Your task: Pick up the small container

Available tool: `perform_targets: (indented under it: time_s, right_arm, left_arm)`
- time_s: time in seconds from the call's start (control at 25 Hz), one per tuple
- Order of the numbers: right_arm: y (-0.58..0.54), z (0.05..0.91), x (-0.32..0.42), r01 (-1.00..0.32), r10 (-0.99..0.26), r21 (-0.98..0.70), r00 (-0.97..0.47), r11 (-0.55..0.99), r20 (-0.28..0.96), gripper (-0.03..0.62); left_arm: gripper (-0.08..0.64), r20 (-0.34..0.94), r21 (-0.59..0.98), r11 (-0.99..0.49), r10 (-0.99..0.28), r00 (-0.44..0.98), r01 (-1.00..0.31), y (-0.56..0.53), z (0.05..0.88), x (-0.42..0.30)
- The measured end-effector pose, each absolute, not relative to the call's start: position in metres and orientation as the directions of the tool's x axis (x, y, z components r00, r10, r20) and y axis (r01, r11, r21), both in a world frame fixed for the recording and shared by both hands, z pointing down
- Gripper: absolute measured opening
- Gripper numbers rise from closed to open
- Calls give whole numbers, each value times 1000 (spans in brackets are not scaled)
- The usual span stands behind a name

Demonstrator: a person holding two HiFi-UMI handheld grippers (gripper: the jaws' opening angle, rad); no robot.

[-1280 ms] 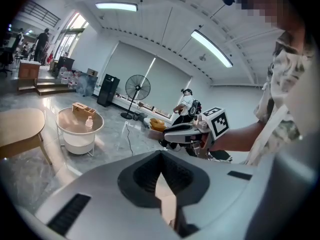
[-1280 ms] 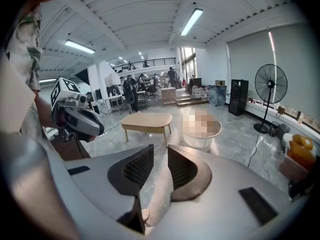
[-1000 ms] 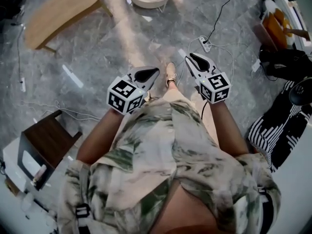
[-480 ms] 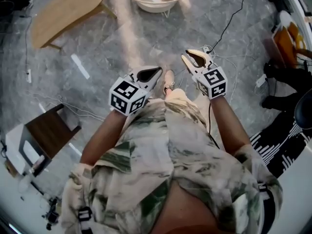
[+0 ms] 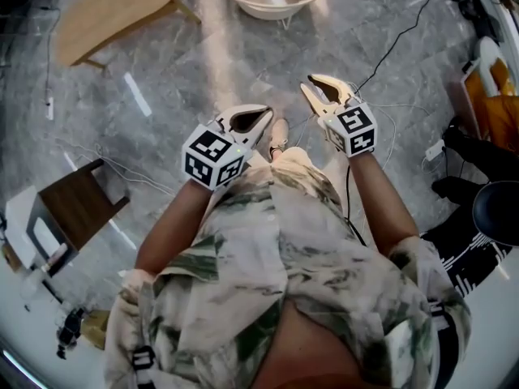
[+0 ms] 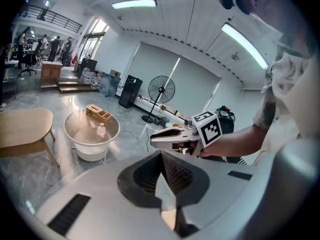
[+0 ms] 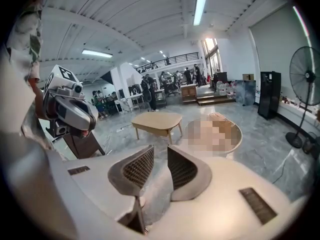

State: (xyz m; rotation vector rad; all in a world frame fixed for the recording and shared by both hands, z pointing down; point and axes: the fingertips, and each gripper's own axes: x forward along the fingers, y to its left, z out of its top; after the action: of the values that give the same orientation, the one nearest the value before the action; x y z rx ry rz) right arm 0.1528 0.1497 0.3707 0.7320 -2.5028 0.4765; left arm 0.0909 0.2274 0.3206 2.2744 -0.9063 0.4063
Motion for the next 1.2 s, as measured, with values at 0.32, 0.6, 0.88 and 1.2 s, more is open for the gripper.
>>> perform_targets:
  time_s: [0.32, 0.6, 0.88, 1.2]
  right_arm:
    - [89, 391, 120, -621, -448, -159, -698, 767, 559, 132]
    - [13, 414, 83, -695, -532, -110, -633, 710, 562, 138]
    - [-56, 439, 43, -755, -584, -77, -564, 651, 584, 133]
    - [-133, 476, 38, -805, -625, -67, -507, 589, 594, 136]
  left_arm:
    - [21, 484, 477, -570, -465, 741, -669, 176, 332, 56]
    - [21, 475, 486, -628, -394, 787, -607, 117, 342, 12]
    - [21, 470, 497, -671, -324, 821, -549, 64, 361, -43]
    - [21, 475, 530, -670, -273, 836, -520, 13, 390, -58]
